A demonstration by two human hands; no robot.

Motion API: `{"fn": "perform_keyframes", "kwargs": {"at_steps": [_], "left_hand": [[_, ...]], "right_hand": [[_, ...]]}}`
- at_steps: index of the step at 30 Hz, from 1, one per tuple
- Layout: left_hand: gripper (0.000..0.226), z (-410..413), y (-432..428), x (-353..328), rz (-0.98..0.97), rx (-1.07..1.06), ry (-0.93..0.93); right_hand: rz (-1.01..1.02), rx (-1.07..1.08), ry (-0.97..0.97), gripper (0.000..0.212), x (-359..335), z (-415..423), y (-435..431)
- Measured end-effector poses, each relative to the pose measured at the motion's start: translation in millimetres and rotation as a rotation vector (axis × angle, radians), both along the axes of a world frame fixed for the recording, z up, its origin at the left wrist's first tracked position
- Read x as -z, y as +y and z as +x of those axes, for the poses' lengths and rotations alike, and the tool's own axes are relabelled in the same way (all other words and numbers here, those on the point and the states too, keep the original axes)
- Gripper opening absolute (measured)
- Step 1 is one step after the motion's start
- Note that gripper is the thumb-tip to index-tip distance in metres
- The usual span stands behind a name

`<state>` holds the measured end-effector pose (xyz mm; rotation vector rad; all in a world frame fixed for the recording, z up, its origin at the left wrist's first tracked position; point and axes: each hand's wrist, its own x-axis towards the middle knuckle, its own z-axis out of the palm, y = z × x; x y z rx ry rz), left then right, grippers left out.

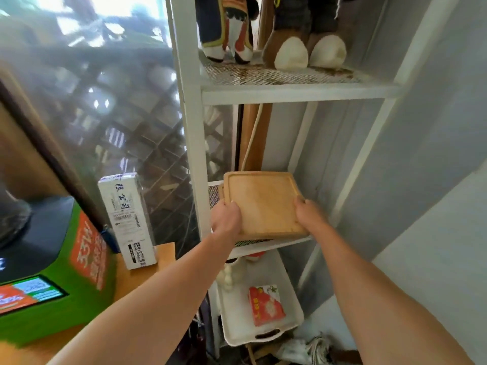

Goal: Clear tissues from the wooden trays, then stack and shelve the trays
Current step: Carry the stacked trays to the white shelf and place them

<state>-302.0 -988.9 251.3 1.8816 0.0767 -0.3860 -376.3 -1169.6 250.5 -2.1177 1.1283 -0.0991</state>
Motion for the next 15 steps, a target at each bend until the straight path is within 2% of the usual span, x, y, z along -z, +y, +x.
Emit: {"fn": "perform_keyframes", "kwargs": {"at_steps": [7, 15], "left_hand": [[0.028, 13.5, -3.8, 10.0, 0.060, -0.081, 0.064], [0.029, 16.5, -8.4, 21.1, 0.126, -0.114, 0.063]], "right_hand": [[0.027, -0.067, 0.020, 0.054, 19.0, 20.7, -2.0], [-0.107, -0.101, 0.015, 0.052, 22.9, 32.5, -5.5]]}}
